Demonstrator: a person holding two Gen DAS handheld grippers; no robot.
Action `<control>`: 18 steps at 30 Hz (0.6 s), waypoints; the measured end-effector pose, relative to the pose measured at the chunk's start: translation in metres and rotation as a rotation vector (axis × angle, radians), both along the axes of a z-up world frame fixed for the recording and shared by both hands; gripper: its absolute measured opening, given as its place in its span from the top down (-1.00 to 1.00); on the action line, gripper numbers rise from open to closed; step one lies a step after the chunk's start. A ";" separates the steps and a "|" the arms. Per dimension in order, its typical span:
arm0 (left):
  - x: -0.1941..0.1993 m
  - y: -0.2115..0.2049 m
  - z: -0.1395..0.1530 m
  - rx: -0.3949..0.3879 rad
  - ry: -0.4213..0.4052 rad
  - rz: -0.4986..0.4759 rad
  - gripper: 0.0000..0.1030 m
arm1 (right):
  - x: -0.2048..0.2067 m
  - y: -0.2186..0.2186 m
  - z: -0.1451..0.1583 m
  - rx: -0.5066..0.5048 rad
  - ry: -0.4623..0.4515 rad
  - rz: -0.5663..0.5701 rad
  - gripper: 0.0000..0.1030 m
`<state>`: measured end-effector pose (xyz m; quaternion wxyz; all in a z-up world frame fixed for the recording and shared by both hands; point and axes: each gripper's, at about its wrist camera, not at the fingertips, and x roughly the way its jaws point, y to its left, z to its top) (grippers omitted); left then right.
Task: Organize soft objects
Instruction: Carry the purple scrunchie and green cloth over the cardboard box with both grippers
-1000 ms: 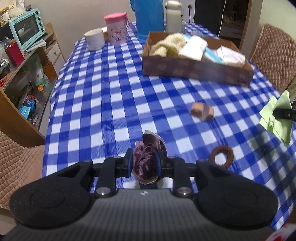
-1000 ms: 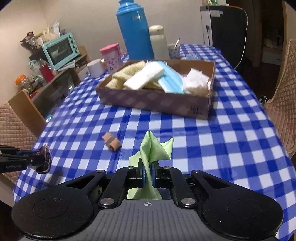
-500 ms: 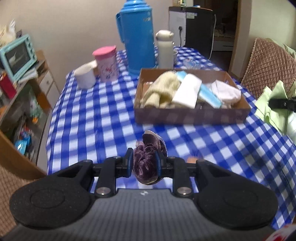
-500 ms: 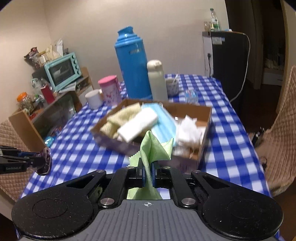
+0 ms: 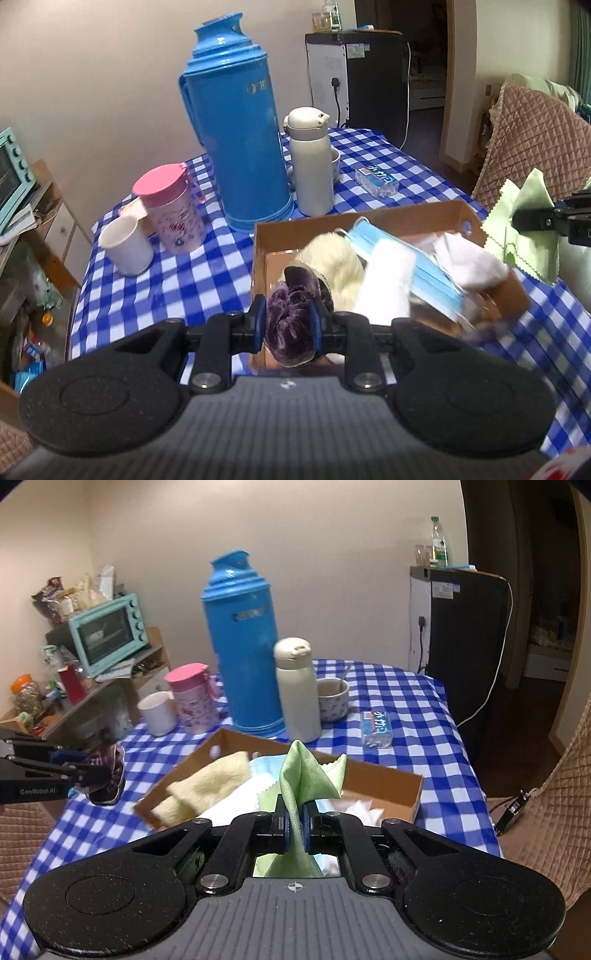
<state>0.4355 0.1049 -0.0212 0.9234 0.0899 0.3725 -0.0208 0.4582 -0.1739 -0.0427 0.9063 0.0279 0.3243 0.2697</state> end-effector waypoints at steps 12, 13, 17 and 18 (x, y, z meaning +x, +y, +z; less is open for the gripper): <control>0.099 0.006 -0.048 0.028 0.058 -0.030 0.55 | 0.079 0.015 -0.054 -0.050 0.076 -0.031 0.86; 0.106 0.007 -0.051 0.030 0.058 -0.033 0.55 | 0.084 0.016 -0.057 -0.049 0.082 -0.034 0.86; 0.128 0.009 -0.061 0.042 0.058 -0.039 0.55 | 0.098 0.021 -0.071 -0.045 0.103 -0.047 0.86; 0.133 0.009 -0.064 0.043 0.056 -0.042 0.54 | 0.101 0.022 -0.074 -0.043 0.106 -0.049 0.86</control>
